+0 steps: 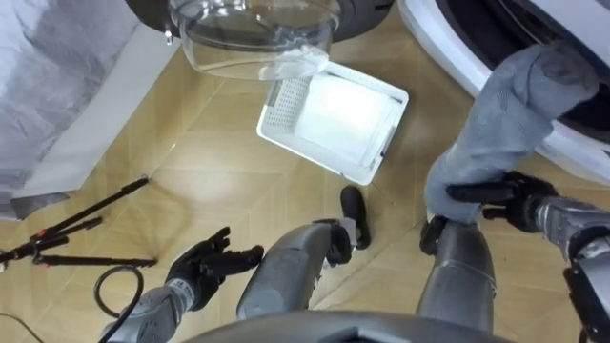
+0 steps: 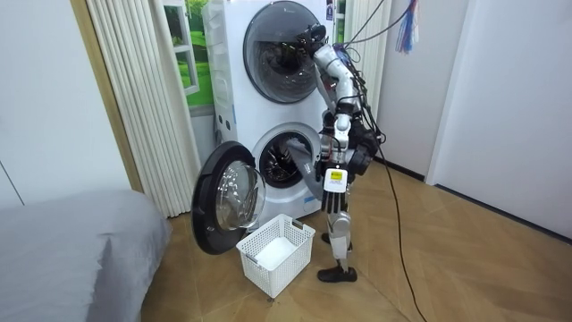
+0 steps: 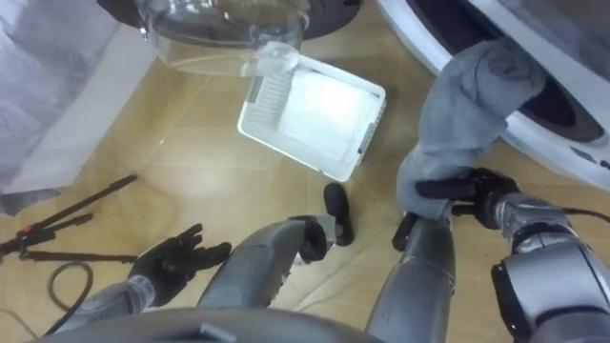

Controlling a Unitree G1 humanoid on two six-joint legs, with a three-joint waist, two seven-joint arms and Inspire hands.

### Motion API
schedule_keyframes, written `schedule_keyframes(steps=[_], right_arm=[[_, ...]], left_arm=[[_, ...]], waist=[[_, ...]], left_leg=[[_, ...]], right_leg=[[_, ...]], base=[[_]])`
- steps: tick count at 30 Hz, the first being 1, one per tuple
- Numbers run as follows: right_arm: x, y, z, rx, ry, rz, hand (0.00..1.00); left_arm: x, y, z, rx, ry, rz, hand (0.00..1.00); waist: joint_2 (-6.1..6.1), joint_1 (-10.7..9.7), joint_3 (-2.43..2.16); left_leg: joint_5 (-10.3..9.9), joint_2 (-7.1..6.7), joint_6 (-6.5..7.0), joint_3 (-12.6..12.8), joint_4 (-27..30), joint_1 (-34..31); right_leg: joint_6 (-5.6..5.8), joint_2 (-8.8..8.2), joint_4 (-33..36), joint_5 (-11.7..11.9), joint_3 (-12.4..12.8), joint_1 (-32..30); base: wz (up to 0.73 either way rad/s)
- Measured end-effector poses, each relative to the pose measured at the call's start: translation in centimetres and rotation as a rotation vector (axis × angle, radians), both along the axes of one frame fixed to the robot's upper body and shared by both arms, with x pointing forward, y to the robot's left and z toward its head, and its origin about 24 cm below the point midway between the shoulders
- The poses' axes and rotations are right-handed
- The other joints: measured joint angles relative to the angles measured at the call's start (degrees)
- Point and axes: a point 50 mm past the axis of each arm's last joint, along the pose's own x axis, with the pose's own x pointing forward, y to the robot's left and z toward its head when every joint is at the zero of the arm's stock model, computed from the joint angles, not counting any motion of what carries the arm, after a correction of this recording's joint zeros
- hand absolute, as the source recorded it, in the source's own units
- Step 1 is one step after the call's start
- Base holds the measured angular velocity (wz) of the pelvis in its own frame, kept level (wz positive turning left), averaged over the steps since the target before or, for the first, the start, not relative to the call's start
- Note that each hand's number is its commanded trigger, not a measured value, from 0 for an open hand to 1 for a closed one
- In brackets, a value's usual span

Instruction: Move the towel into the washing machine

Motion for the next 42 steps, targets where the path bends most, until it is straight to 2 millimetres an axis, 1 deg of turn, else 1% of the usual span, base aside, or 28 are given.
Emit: schedule_keyframes(steps=[2,3,4,5,8,15,18,21,23,25,27,28,30,31,32,33,34,35,36,37,38,39,40,41,42], right_arm=[[-0.1,1.1,-0.6,0.038,0.007,0.018,1.00],[-0.2,1.2,-0.6,0.042,0.008,0.020,1.00],[-0.4,1.9,-1.0,0.062,0.014,0.035,1.00],[-0.5,2.1,-1.2,0.065,0.014,0.045,1.00],[-0.6,2.3,-1.3,0.061,0.023,0.059,1.00],[-0.7,2.3,-1.4,0.061,0.033,0.072,1.00],[-0.8,2.3,-1.4,0.083,0.026,0.038,1.00],[-1.0,2.4,-1.6,0.135,0.000,-0.037,1.00],[-1.0,2.6,-1.6,0.206,-0.044,-0.143,1.00],[-0.9,2.8,-1.6,0.272,-0.085,-0.240,1.00],[-0.8,2.6,-1.5,0.327,-0.131,-0.339,1.00],[-0.7,2.5,-1.4,0.358,-0.159,-0.395,1.00],[-0.1,2.2,-1.0,0.391,-0.206,-0.476,1.00],[0.2,1.8,-0.6,0.410,-0.243,-0.543,1.00],[0.6,1.3,-0.2,0.416,-0.274,-0.597,1.00],[0.9,1.1,0.0,0.416,-0.287,-0.615,1.00],[1.8,1.0,0.6,0.434,-0.321,-0.657,1.00],[2.7,0.8,1.4,0.462,-0.363,-0.699,1.00],[3.2,0.7,1.8,0.478,-0.386,-0.722,1.00],[4.0,0.1,2.6,0.487,-0.427,-0.748,1.00],[4.7,-0.4,3.5,0.496,-0.463,-0.775,1.00],[5.0,-0.5,3.8,0.507,-0.481,-0.794,1.00],[5.5,-1.1,4.5,0.519,-0.511,-0.821,1.00],[6.1,-1.3,5.2,0.567,-0.515,-0.849,0.00],[6.3,-1.1,5.3,0.594,-0.513,-0.865,0.00]], left_arm=[[0.0,-0.2,-0.2,-0.003,0.008,0.005,0.00],[0.1,-0.2,-0.2,-0.003,0.010,0.004,0.00],[0.1,-0.2,-0.3,-0.008,0.012,0.003,0.00],[0.1,-0.3,-0.3,-0.010,0.013,0.004,0.00],[0.0,-0.4,-0.4,-0.012,0.019,0.006,0.00],[0.0,-0.5,-0.7,-0.021,0.038,0.025,0.00],[-0.1,-0.6,-0.7,-0.024,0.039,0.029,0.00],[-0.4,-0.7,-0.9,-0.046,0.056,0.067,0.00],[-0.7,-0.7,-1.1,-0.066,0.068,0.113,0.00],[-0.7,-0.7,-1.1,-0.062,0.067,0.123,0.00],[-0.8,-0.7,-1.1,-0.058,0.063,0.123,0.00],[-0.8,-0.6,-1.1,-0.054,0.064,0.125,0.00],[-1.0,-0.4,-1.2,-0.040,0.071,0.134,0.00],[-1.0,-0.3,-1.2,-0.027,0.071,0.143,0.00],[-1.0,-0.2,-1.2,-0.017,0.067,0.149,0.00],[-1.0,-0.2,-1.2,-0.011,0.066,0.153,0.00],[-1.0,0.0,-1.2,0.002,0.063,0.166,0.00],[-1.0,0.5,-1.1,0.017,0.060,0.187,0.00],[-1.0,0.7,-1.1,0.027,0.059,0.190,0.00],[-1.1,0.9,-1.0,0.040,0.055,0.195,0.00],[-1.4,1.3,-1.0,0.054,0.053,0.211,0.00],[-1.5,1.6,-1.0,0.065,0.054,0.221,0.00],[-1.8,2.1,-1.0,0.086,0.057,0.237,0.00],[-2.0,2.5,-0.9,0.100,0.053,0.254,0.00],[-2.0,2.5,-0.8,0.104,0.050,0.256,0.00]], waist=[[0.18,0.05,-0.07],[0.18,0.06,-0.07],[0.20,0.20,-0.08],[0.25,0.28,-0.12],[0.46,0.27,-0.28],[0.45,0.51,-0.28],[0.42,0.59,-0.26],[0.46,0.43,-0.29],[0.36,0.19,-0.23],[0.41,-0.17,-0.26],[0.06,-0.75,-0.05],[0.40,-1.22,-0.31],[-0.24,-2.02,0.06],[-0.53,-2.41,0.08],[-0.92,-2.64,-0.01],[-1.26,-2.74,-0.10],[-2.23,-3.00,-0.23],[-2.98,-3.70,-0.44],[-3.36,-4.06,-0.52],[-4.02,-4.70,-0.70],[-5.24,-5.40,-0.67],[-5.92,-5.53,-0.78],[-7.17,-6.16,-0.86],[-8.00,-6.88,-0.85],[-8.18,-7.05,-0.85]], left_leg=[[0.48,-0.13,-0.18,0.01,-1.20,0.70],[0.58,-0.17,-0.22,0.01,-1.57,0.87],[0.64,-0.18,-0.28,0.01,-1.92,1.08],[0.68,-0.19,-0.33,0.07,-2.24,1.33],[0.77,-0.11,-0.31,0.05,-2.60,1.63],[1.11,-0.46,-0.30,-0.02,-3.57,2.59],[1.15,-0.52,-0.30,0.01,-3.65,2.94],[1.16,-0.49,-0.30,0.07,-3.69,3.77],[1.16,-0.57,-0.30,0.06,-3.69,3.89],[1.34,-0.77,-0.15,-0.07,-3.67,3.87],[1.48,-1.04,0.01,-0.04,-3.75,4.00],[1.52,-1.22,0.07,-0.03,-3.80,4.08],[1.61,-1.61,0.22,0.19,-3.84,4.20],[1.66,-1.98,0.29,0.36,-3.83,4.21],[1.77,-2.21,0.47,0.87,-3.79,4.11],[1.78,-2.31,0.49,1.16,-3.76,3.94],[1.81,-2.55,0.55,1.53,-3.63,3.44],[1.89,-2.80,0.68,1.56,-3.54,3.00],[1.95,-2.97,0.77,1.64,-3.53,2.88],[2.07,-3.14,0.97,1.74,-3.54,2.85],[2.08,-3.26,0.98,1.84,-3.52,3.03],[2.08,-3.29,0.98,1.99,-3.47,3.19],[2.07,-3.26,0.99,2.42,-3.24,3.35],[2.07,-3.11,1.00,2.85,-3.10,3.32],[2.04,-3.04,1.05,3.08,-3.11,3.28]], right_leg=[[0.00,0.15,-0.53,0.00,0.04,0.37],[0.00,0.17,-0.61,0.00,0.04,0.40],[0.00,0.26,-0.83,0.00,0.01,0.51],[0.01,0.30,-0.96,0.00,0.00,0.70],[0.05,0.41,-1.52,0.03,-0.38,1.30],[0.15,0.27,-1.63,0.01,-0.39,1.80],[0.14,0.26,-1.58,0.02,-0.28,1.97],[0.16,0.27,-1.75,0.01,-0.34,2.95],[0.18,0.20,-1.56,0.00,-0.31,3.03],[0.26,-0.08,-1.41,-0.05,-0.40,3.00],[0.38,-0.36,-1.22,-0.05,-0.28,3.00],[0.56,-0.44,-1.19,0.05,-0.05,3.00],[0.78,-0.78,-0.84,0.14,0.48,2.75],[0.91,-1.21,-0.40,0.07,0.72,2.49],[1.03,-1.55,-0.11,0.09,0.98,2.15],[1.09,-1.66,0.12,0.12,1.29,1.73],[1.18,-1.80,0.59,0.19,1.95,0.73],[1.19,-2.04,1.12,0.22,2.27,0.01],[1.20,-2.22,1.43,0.21,2.37,-0.30],[1.24,-2.48,1.64,0.24,2.45,-0.42],[1.31,-2.55,1.89,0.28,2.80,-0.48],[1.32,-2.54,2.00,0.28,3.02,-0.50],[1.35,-2.54,2.06,0.30,3.12,-0.29],[1.46,-2.48,1.92,0.46,3.12,-0.15],[1.49,-2.43,1.75,0.62,3.10,-0.13]], base=[[-0.02],[0.00],[0.00],[0.00],[0.01],[0.00],[0.00],[0.00],[0.00],[0.06],[0.03],[-0.03],[-0.03],[0.00],[0.00],[-0.07],[-0.08],[-0.06],[0.00],[0.00],[0.00],[-0.05],[0.00],[0.00],[0.00]])
